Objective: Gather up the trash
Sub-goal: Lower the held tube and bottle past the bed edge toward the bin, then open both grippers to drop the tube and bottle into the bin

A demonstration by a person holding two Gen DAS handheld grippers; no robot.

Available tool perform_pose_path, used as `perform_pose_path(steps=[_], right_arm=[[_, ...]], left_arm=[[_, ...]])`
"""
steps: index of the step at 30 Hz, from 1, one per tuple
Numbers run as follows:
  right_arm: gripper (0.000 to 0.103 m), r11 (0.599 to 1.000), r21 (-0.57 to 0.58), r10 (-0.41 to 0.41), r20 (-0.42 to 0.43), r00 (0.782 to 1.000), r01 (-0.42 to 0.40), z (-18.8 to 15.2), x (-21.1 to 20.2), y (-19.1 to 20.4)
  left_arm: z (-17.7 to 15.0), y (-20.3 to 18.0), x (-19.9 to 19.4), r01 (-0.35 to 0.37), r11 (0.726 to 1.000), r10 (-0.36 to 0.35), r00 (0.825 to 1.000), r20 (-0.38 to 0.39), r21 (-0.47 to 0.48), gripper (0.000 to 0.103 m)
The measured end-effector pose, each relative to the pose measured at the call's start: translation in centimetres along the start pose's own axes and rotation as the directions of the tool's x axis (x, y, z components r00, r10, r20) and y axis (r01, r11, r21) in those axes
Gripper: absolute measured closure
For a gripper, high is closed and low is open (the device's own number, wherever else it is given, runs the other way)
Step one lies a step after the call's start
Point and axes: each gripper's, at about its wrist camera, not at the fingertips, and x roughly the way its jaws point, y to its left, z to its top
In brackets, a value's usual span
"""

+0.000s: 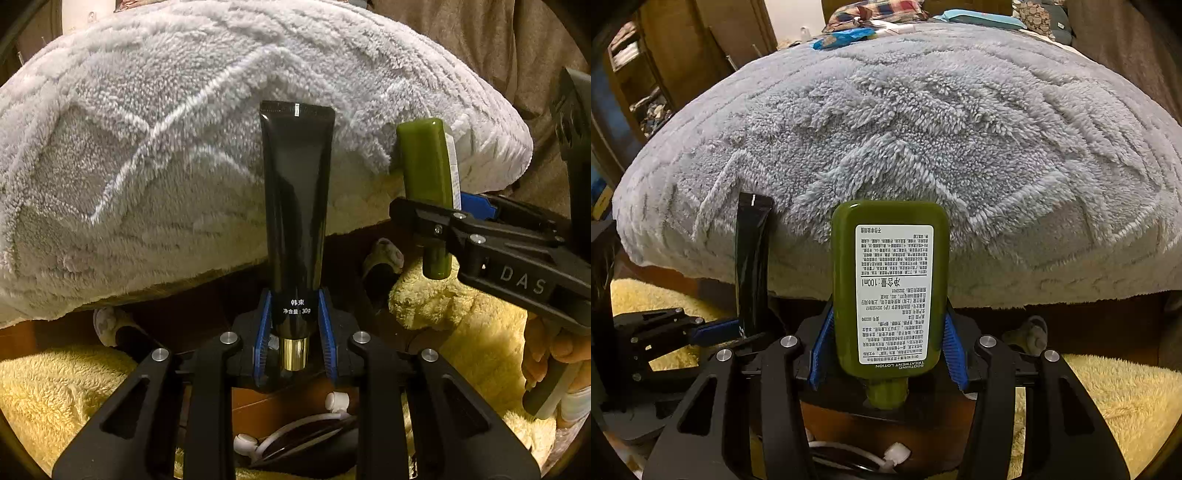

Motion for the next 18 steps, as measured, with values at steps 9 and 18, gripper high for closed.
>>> perform_pose_path(steps=[9,18], right_arm=[[0.040,1.000,0.025,-0.015,-0.033,0.999,0.016,0.0,0.9,-0.1],[0.039,0.999,0.042,-0.013,0.005,1.000,0.013,0.9,-0.4,-0.8]], left_arm=[[0.0,0.2,0.9,0.001,1.000,-0.002,0.999,-0.032,-0.020,0.061],[0.3,0.7,-0.2,0.000,1.000,-0.001,1.000,-0.011,-0.025,0.058]])
